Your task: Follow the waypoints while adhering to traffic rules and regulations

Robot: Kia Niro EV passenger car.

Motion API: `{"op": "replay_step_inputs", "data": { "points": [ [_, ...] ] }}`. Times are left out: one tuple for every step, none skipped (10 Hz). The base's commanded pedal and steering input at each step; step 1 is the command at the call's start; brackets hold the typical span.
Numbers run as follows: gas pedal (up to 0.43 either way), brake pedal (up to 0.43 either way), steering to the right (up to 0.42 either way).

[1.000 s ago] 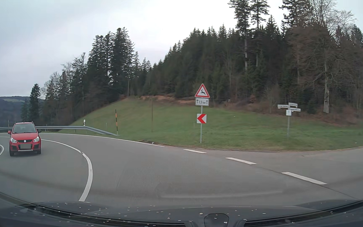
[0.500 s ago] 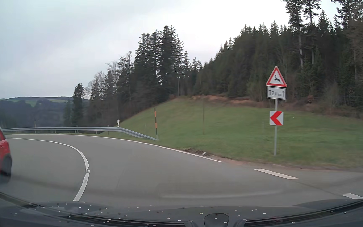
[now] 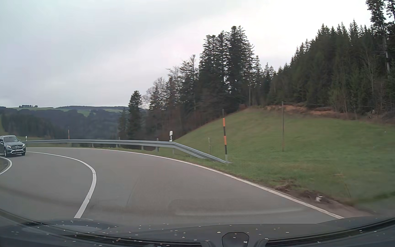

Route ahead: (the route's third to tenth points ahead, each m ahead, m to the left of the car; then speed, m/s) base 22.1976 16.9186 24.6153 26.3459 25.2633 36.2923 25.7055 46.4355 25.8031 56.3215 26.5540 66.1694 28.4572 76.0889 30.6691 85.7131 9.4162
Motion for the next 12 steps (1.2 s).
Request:
{"op": "replay_step_inputs", "data": {
  "points": [
    [0.118,0.000,-0.196],
    [0.118,0.000,-0.196],
    [0.118,0.000,-0.196],
    [0.118,0.000,-0.193],
    [0.118,0.000,-0.189],
    [0.118,0.000,-0.189],
    [0.118,0.000,-0.190],
    [0.118,0.000,-0.191],
    [0.118,0.000,-0.190],
    [0.118,0.000,-0.190],
    [0.118,0.000,-0.190],
    [0.118,0.000,-0.191]
  ]
}}
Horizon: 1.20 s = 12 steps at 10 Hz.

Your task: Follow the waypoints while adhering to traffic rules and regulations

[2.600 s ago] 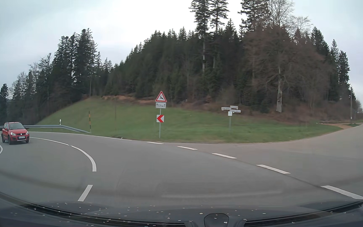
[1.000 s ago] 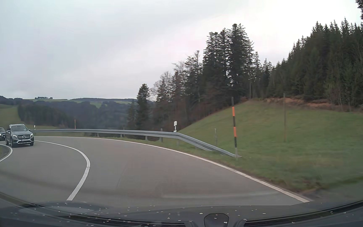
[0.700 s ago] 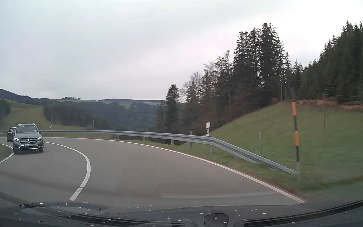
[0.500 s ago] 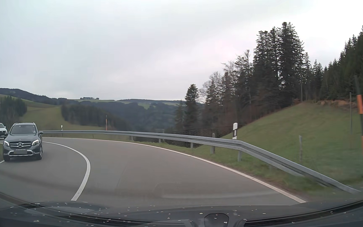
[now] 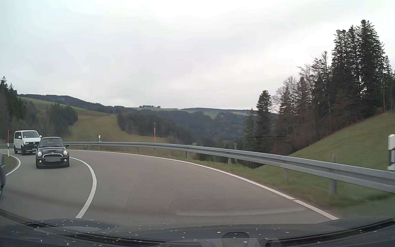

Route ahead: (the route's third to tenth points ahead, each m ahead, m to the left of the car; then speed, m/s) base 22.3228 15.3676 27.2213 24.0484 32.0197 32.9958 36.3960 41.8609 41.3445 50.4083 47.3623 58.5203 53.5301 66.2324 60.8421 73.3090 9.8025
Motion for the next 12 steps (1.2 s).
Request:
{"op": "replay_step_inputs", "data": {
  "points": [
    [0.118,0.000,-0.190],
    [0.130,0.000,-0.190],
    [0.130,0.000,-0.190],
    [0.138,0.000,-0.190],
    [0.157,0.000,-0.190],
    [0.177,0.000,-0.191],
    [0.189,0.000,-0.190],
    [0.197,0.000,-0.190],
    [0.209,0.000,-0.190],
    [0.209,0.000,-0.191],
    [0.220,0.000,-0.191],
    [0.220,0.000,-0.191]
  ]
}}
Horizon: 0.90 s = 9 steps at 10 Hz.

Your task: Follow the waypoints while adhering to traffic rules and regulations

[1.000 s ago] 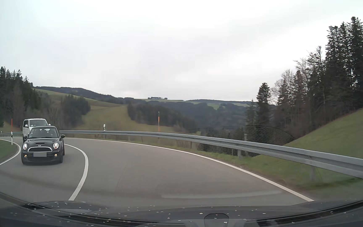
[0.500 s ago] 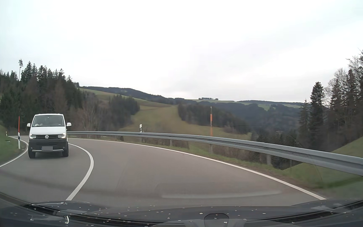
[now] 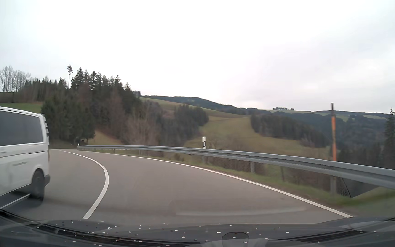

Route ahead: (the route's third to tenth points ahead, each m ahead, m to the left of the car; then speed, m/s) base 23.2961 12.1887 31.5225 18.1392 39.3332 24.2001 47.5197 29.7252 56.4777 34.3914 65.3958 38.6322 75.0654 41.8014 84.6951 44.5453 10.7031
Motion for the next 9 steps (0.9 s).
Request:
{"op": "replay_step_inputs", "data": {
  "points": [
    [0.220,0.000,-0.191],
    [0.220,0.000,-0.189],
    [0.220,0.000,-0.186],
    [0.220,0.000,-0.182],
    [0.220,0.000,-0.178],
    [0.220,0.000,-0.173],
    [0.220,0.000,-0.165],
    [0.220,0.000,-0.158],
    [0.220,0.000,-0.154]
  ]
}}
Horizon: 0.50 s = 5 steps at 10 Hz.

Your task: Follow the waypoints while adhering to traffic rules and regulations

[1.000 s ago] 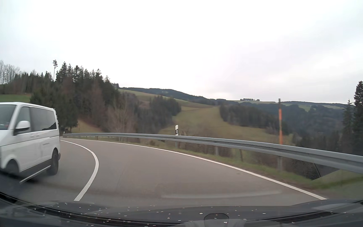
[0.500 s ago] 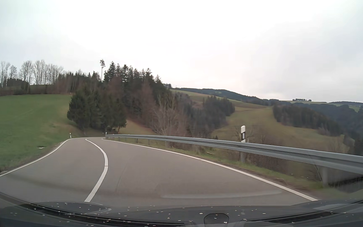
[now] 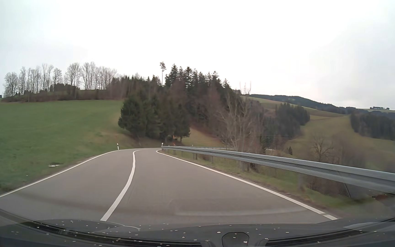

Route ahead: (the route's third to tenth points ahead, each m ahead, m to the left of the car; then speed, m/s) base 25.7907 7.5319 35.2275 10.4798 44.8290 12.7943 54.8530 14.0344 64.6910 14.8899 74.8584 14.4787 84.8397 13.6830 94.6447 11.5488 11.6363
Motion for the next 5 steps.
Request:
{"op": "replay_step_inputs", "data": {
  "points": [
    [0.220,0.000,-0.148],
    [0.209,0.000,-0.139],
    [0.209,0.000,-0.128],
    [0.209,0.000,-0.111],
    [0.209,0.000,-0.097]
  ]
}}
